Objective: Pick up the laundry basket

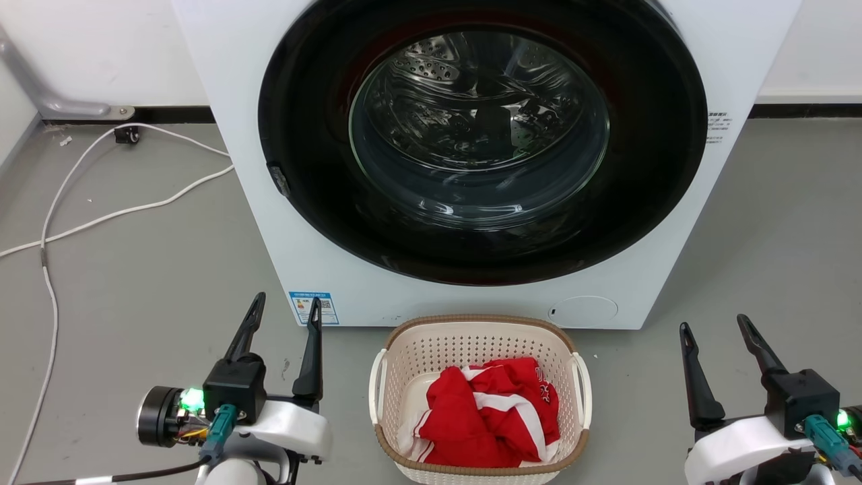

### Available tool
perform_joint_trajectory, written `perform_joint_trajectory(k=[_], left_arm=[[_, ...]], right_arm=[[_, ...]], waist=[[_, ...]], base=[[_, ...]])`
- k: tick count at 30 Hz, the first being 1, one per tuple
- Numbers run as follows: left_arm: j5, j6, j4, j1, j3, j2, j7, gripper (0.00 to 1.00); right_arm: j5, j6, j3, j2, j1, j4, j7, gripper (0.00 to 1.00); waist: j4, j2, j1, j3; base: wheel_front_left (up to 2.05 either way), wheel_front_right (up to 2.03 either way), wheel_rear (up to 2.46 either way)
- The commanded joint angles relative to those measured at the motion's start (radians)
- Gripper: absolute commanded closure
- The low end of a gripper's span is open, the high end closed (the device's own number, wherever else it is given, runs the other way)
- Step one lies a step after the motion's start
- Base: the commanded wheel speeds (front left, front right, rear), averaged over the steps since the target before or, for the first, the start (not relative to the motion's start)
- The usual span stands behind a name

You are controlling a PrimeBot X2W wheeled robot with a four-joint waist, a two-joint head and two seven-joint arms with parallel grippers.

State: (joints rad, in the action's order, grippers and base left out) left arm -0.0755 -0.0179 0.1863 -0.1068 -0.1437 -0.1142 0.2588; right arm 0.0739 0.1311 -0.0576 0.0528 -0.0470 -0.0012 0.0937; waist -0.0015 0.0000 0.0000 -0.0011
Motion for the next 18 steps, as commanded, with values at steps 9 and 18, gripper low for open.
perform_joint_trajectory(k=[9, 18], left_arm=[[0.006, -0.004, 0.005, -0.001, 0.007, 0.008, 0.007, 0.0], [0.004, 0.002, 0.011, -0.007, 0.011, 0.012, 0.007, 0.0]], right_arm=[[0.0, -0.001, -0.003, -0.005, -0.007, 0.006, 0.016, 0.0], [-0.016, -0.001, -0.004, -0.005, -0.001, 0.019, 0.019, 0.0]], waist=[[0.001, 0.0, 0.0, -0.001], [0.002, 0.0, 0.0, 0.005]], base=[[0.0, 0.0, 0.0], [0.0, 0.0, 0.0]])
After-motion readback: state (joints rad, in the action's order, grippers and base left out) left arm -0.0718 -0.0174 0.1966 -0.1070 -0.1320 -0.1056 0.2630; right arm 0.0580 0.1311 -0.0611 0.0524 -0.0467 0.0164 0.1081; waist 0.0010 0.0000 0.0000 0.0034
